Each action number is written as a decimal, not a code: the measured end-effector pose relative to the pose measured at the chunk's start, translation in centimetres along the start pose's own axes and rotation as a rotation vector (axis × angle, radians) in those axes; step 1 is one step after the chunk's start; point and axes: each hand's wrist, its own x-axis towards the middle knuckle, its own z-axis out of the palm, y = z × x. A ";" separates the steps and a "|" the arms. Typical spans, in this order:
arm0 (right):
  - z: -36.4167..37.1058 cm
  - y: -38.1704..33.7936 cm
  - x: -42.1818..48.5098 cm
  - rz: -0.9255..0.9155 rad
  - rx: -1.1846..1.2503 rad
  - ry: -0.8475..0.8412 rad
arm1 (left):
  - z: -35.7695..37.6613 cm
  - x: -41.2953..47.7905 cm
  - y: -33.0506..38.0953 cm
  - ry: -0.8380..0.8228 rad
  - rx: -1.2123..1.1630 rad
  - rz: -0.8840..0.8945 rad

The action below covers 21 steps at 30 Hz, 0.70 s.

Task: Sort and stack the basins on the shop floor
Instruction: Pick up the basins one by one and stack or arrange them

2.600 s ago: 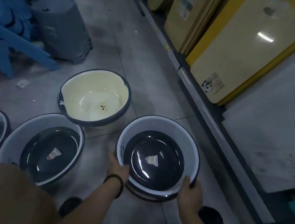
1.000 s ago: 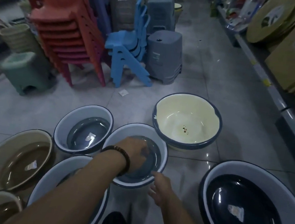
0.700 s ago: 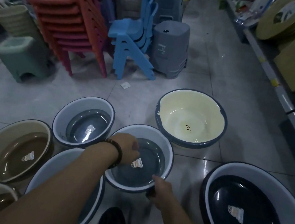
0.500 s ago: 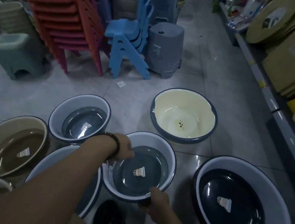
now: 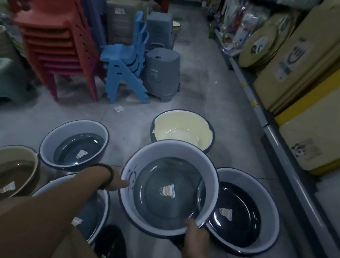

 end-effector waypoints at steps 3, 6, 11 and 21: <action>-1.0 -2.9 -1.0 -0.053 0.202 -0.008 | 0.9 -0.4 2.5 -0.057 -0.423 0.058; -2.8 -5.2 -1.0 -0.131 0.296 0.002 | 1.9 -1.2 7.3 0.102 -0.820 0.116; -7.0 -6.5 0.2 -0.209 0.143 0.107 | 2.1 -1.2 14.6 0.236 -0.958 0.260; -19.6 -11.5 7.5 -0.477 -0.110 0.396 | 5.4 3.0 25.6 0.021 -1.006 0.238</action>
